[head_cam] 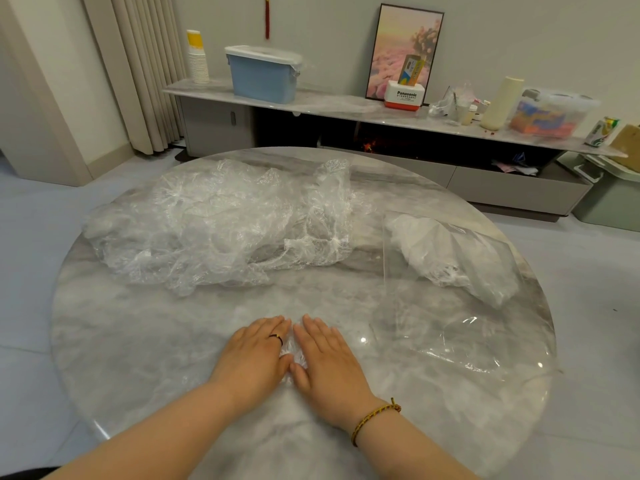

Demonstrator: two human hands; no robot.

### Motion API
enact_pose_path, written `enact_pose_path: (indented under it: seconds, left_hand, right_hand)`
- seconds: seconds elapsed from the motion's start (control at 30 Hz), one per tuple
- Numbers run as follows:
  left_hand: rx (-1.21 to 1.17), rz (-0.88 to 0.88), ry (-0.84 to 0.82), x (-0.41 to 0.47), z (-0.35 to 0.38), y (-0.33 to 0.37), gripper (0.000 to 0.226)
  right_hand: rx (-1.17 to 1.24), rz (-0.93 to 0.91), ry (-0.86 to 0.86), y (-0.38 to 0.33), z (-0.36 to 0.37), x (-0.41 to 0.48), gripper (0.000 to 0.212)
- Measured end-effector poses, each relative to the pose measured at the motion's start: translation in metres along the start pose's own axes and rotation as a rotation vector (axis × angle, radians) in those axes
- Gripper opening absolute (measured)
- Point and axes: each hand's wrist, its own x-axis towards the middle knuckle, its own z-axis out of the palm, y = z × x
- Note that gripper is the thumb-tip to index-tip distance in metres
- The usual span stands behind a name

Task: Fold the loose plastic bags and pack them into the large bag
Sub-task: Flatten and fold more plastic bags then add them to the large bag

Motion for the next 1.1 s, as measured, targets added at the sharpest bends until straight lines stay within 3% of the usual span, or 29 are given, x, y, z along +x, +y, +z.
enact_pose_path:
  seconds: [0.07,0.2,0.27,0.33,0.4,0.5,0.57,0.63,0.7,0.9,1.03,1.1]
  left_hand:
    - [-0.064,-0.051,0.025,0.003,-0.008,-0.001,0.065]
    - [-0.311,-0.226,-0.052,0.006,-0.016,-0.008,0.066]
    - [-0.389,-0.297,-0.122,0.006,-0.023,-0.008,0.052]
    - [-0.49,-0.303,-0.052,0.006,-0.023,-0.012,0.018]
    - [-0.714,-0.33,0.02,0.005,-0.026,-0.012,0.034]
    - [-1.12,-0.381,0.12,0.003,-0.037,-0.009,0.022]
    - [-1.339,-0.369,0.125,-0.001,-0.045,-0.003,0.009]
    - [-1.478,-0.335,0.095,-0.003,-0.047,0.002,0.013]
    - [-1.512,-0.311,0.086,-0.006,-0.049,0.01,0.019]
    - [-1.482,-0.211,0.032,-0.012,-0.049,0.03,0.023]
    - [-1.258,-0.201,0.093,-0.009,-0.048,0.041,0.004]
    - [-1.116,-0.143,0.157,-0.004,-0.048,0.048,0.013]
  right_hand:
    - [0.105,-0.029,-0.034,0.001,-0.007,-0.002,0.063]
    - [0.263,0.055,0.06,0.003,-0.018,-0.006,0.06]
    - [0.307,0.066,0.071,0.005,-0.02,-0.011,0.058]
    - [0.381,0.089,0.095,0.007,-0.023,-0.015,0.057]
    - [0.506,0.129,0.164,0.007,-0.026,-0.019,0.054]
    - [0.793,0.263,0.278,0.003,-0.031,-0.021,0.054]
    - [1.041,0.351,0.221,0.0,-0.034,-0.022,0.053]
    - [1.232,0.355,0.111,-0.004,-0.037,-0.023,0.035]
    - [1.317,0.312,0.112,-0.01,-0.039,-0.024,0.009]
    - [1.372,0.398,0.334,-0.004,-0.05,-0.023,0.013]
    - [1.415,0.442,0.476,0.02,-0.07,-0.03,0.027]
    - [1.412,0.466,0.537,0.036,-0.081,-0.034,0.031]
